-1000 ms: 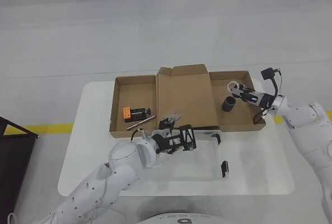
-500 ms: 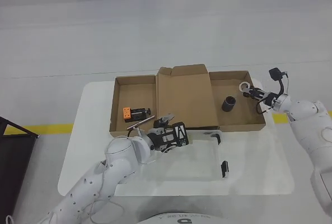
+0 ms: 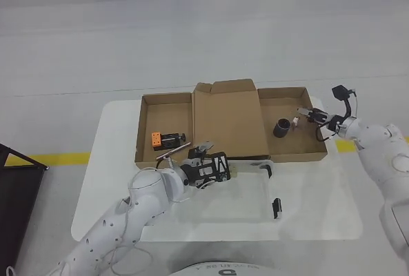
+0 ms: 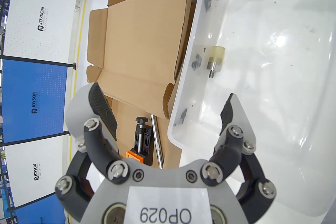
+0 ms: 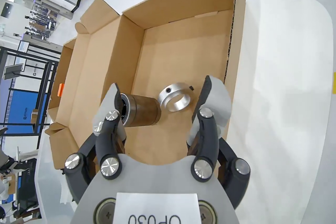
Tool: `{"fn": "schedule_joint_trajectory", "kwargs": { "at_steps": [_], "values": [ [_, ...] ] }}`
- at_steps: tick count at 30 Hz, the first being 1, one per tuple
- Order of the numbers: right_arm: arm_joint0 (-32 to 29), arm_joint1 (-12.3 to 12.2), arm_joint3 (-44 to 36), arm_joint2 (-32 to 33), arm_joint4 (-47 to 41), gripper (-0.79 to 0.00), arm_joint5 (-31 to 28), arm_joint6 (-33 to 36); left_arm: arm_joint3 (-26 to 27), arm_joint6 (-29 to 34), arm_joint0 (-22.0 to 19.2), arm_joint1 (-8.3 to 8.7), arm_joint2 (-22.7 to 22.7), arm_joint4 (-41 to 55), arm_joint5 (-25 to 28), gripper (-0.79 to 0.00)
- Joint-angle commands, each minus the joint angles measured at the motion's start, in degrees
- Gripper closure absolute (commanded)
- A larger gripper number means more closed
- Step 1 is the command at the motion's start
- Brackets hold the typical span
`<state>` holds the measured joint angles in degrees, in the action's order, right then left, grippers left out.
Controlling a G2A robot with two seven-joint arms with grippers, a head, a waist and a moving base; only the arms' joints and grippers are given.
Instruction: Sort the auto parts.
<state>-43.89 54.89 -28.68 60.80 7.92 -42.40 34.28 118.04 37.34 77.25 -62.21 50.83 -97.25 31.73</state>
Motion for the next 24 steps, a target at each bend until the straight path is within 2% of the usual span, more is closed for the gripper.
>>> {"fn": "schedule_joint_trajectory", "kwargs": {
  "at_steps": [1, 5, 6, 8, 11, 15, 18, 20, 24],
  "values": [
    [-1.11, -0.36, -1.16, 1.23, -2.18, -0.785, -5.20, -0.71, -0.02, -0.36, 0.09, -0.01, 0.01, 0.25, -0.15, -0.785],
    [-4.35, -1.78, -3.93, 4.30, -5.26, -0.785, -15.07, -1.46, -1.39, -4.73, 0.18, 0.12, 1.71, 6.18, 3.05, -0.785],
    [-5.21, -2.18, -5.95, 5.13, -5.43, -0.785, -15.60, -2.24, -1.53, -5.33, 0.07, 0.20, 2.11, 7.69, 4.62, -0.782],
    [-8.39, -3.18, -11.69, 7.06, -5.44, -0.785, -15.60, -3.69, -1.97, -5.99, -0.23, 0.35, 2.86, 10.51, 7.68, -0.711],
    [-15.75, -5.18, -23.85, 11.92, -4.64, -0.785, -15.60, -7.10, -2.95, -5.51, -1.00, 0.51, 3.42, 14.71, 12.05, -0.650],
    [-26.66, -7.41, -37.81, 19.62, -0.71, -0.785, -15.60, -12.46, -3.94, -3.27, -1.62, 0.50, 3.12, 17.24, 13.13, -0.619],
    [-33.03, -8.19, -45.12, 24.04, 2.76, -0.785, -15.60, -17.46, -5.73, -1.97, -2.48, 0.12, 1.16, 18.27, 12.81, -0.616],
    [-36.22, -8.46, -48.44, 26.06, 5.60, -0.785, -15.60, -20.62, -7.16, -1.02, -3.70, -0.36, -0.92, 18.29, 12.27, -0.643],
    [-40.33, -8.75, -52.25, 28.15, 10.56, -0.785, -15.60, -25.98, -10.57, 0.72, -7.43, -1.97, -6.94, 18.83, 11.81, -0.690]
  ]
}}
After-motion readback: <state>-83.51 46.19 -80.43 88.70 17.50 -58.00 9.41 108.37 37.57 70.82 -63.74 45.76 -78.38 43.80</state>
